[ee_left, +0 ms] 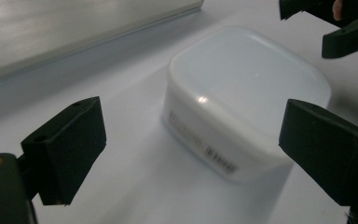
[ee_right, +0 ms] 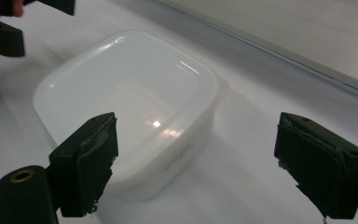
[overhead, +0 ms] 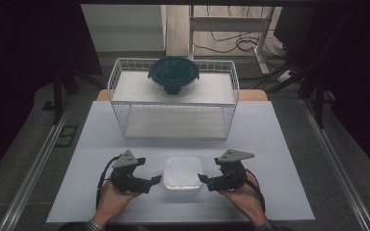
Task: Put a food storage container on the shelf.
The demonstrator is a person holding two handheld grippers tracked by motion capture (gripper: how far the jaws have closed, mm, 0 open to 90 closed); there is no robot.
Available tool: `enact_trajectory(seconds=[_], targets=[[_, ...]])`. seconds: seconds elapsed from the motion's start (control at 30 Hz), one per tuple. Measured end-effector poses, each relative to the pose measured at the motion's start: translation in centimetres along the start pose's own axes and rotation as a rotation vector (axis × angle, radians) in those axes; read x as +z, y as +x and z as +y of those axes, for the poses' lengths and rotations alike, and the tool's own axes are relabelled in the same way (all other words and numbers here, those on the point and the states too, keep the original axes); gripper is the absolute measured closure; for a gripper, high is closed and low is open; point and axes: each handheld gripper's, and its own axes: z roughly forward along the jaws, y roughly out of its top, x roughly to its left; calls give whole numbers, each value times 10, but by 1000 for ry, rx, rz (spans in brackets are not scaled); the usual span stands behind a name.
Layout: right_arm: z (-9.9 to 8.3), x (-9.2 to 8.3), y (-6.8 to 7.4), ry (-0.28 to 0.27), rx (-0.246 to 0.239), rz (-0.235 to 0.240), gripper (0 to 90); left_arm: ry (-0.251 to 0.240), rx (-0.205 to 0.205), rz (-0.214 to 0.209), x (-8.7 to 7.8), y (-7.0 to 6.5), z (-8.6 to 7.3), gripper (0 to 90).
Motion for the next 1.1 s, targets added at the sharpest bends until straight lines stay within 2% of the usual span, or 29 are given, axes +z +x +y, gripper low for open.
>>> enact_trajectory(seconds=[0.13, 0.23, 0.3, 0.37, 0.4, 0.47, 0.5, 0.53, 0.63, 0.77, 0.87, 0.93, 1.03, 1.1], targets=[[1, 8, 3, 7, 9, 15, 144, 31, 20, -11, 19, -6, 8, 68], [0, 14, 4, 26, 7, 31, 148, 51, 15, -13, 29, -6, 8, 66], [-1, 19, 3, 43, 12, 53, 142, 79, -1, -22, 35, -5, 5, 67], [-3, 25, 2, 74, 39, 94, 102, 79, -76, -73, 39, -2, 2, 71], [-4, 26, 1, 78, 64, 113, 112, 81, -92, -99, 39, -2, 1, 88], [-5, 25, 0, 91, 84, 150, 147, 78, -89, -133, 36, -5, 0, 169], [-5, 25, 1, 96, 84, 154, 170, 83, -90, -139, 34, -6, 0, 229], [-5, 24, 1, 104, 93, 178, 211, 84, -93, -138, 33, -9, 0, 247], [-8, 20, 3, 130, 127, 189, 222, 93, -138, -147, 26, -13, -4, 339], [-10, 12, 2, 140, 193, 201, 391, 101, -164, -140, 16, -15, -6, 483], [-9, 2, 0, 103, 212, 169, 558, 92, -180, -150, 11, -15, -6, 561], [-8, -1, -1, 87, 241, 158, 613, 75, -197, -154, 9, -14, -6, 621], [-8, -2, -1, 62, 292, 151, 663, 60, -219, -142, 7, -13, -7, 658], [-8, -5, 0, 43, 309, 147, 713, 42, -228, -120, 4, -14, -8, 697]])
